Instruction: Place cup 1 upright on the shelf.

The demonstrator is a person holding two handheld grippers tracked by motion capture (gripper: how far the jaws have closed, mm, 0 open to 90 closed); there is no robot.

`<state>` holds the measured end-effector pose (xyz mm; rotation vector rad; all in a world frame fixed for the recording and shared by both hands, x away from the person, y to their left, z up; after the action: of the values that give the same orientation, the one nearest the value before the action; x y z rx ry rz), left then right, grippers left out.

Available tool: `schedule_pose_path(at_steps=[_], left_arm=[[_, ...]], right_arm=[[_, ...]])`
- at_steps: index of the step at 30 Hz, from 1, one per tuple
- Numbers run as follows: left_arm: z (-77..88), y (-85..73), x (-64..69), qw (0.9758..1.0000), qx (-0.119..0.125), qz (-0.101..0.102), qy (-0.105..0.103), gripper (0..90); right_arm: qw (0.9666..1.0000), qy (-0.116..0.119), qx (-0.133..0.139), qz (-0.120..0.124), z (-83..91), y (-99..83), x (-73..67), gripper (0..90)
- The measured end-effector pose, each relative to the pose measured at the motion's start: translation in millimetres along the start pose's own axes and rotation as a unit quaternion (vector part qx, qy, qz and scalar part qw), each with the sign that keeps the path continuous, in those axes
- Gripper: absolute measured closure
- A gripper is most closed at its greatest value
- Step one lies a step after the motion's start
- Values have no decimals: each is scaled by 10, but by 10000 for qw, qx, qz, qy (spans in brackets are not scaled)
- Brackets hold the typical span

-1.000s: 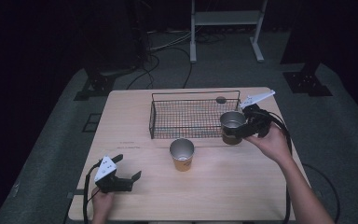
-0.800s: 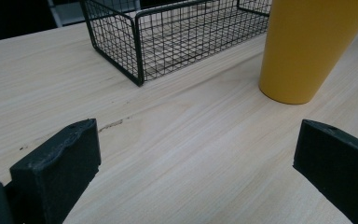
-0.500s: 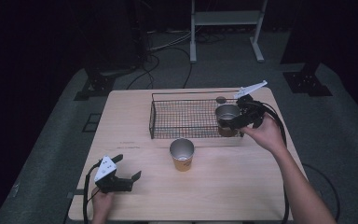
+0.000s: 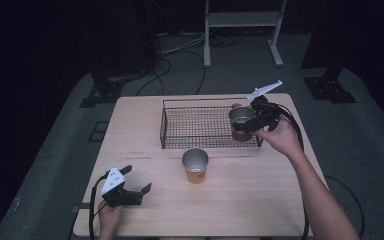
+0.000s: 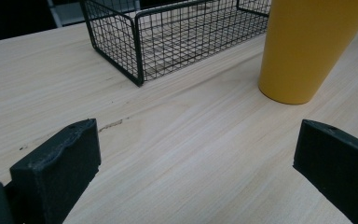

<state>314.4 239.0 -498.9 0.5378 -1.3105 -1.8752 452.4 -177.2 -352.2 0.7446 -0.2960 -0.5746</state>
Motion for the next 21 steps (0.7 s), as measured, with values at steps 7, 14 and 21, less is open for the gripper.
schedule_pose_path(at_steps=[7,14,21], left_arm=[[0,-1,2,10000,-3,15,-7,0],[1,-1,3,10000,2,15,-12,0],[2,-1,2,10000,7,20,-14,0]], right_arm=[[10000,-27,-75,26,-47,76,53,180],[10000,-32,-73,34,-85,143,85,180],[10000,-55,-65,40,-137,227,132,180]])
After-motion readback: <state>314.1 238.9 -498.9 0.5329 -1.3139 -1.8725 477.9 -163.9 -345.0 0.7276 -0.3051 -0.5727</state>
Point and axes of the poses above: each handheld gripper's, and its own axes: z roughly backward along the jaws, y roughly out of its top, x roughly to its right, the point moved 4 cm from there along -z, roughly forward along the jaws, and after that the axes turned 8 degrees about z, right-handed, at the moved point
